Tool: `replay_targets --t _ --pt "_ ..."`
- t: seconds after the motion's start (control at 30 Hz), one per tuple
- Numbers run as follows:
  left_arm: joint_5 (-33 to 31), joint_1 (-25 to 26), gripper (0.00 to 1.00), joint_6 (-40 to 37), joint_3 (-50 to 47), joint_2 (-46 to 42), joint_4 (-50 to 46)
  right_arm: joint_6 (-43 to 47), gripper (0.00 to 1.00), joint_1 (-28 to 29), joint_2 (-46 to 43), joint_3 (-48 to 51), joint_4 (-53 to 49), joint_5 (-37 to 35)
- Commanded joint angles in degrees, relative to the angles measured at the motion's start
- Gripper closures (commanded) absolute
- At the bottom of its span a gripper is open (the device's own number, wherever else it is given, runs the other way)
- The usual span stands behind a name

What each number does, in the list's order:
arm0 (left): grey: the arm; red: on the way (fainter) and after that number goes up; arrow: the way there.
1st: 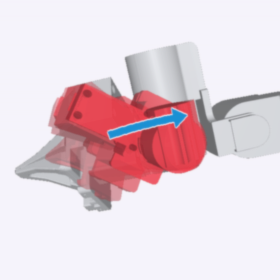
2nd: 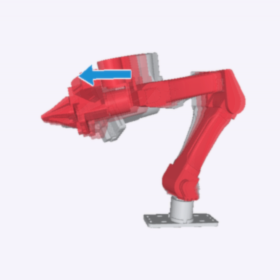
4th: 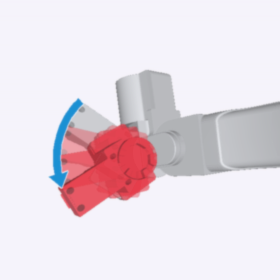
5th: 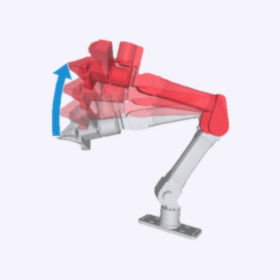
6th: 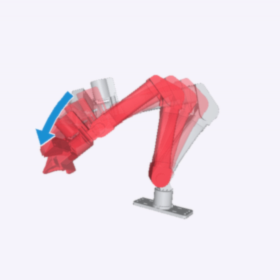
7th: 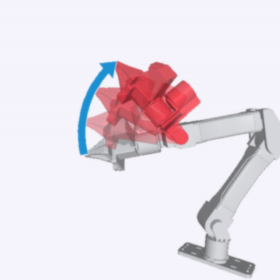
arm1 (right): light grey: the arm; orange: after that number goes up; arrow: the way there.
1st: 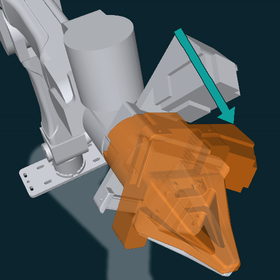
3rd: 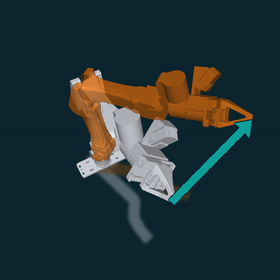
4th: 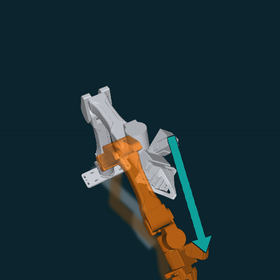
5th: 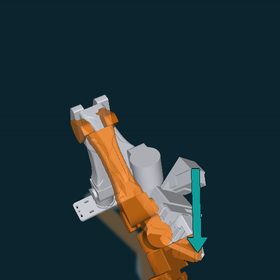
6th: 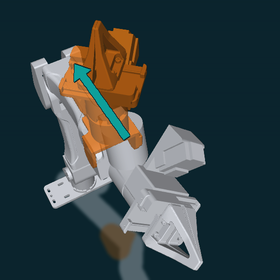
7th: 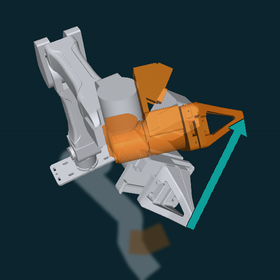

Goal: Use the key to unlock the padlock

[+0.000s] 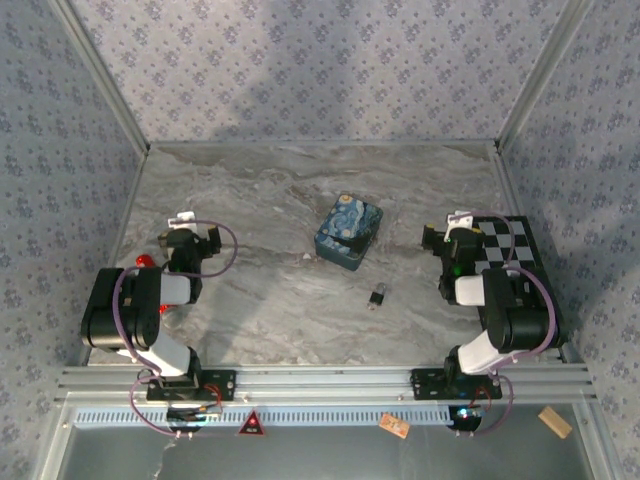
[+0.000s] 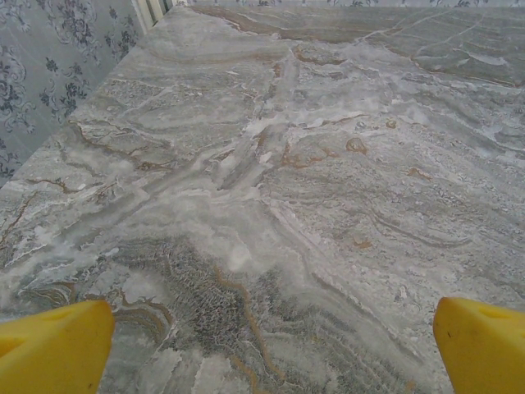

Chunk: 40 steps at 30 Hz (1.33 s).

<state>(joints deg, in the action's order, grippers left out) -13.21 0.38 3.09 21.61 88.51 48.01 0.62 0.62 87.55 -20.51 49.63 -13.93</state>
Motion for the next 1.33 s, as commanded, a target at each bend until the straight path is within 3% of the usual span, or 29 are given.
replay_targets --t 0.0,1.3 --pt "0.8 -0.1 0.0 0.6 1.0 -0.7 0.6 -1.0 0.0 0.0 -0.3 -0.7 -0.5 -1.1" --pt "0.8 -0.1 0.0 0.6 1.0 -0.7 0.6 -0.8 0.0 -0.2 -0.5 -0.9 -1.1 0.1"
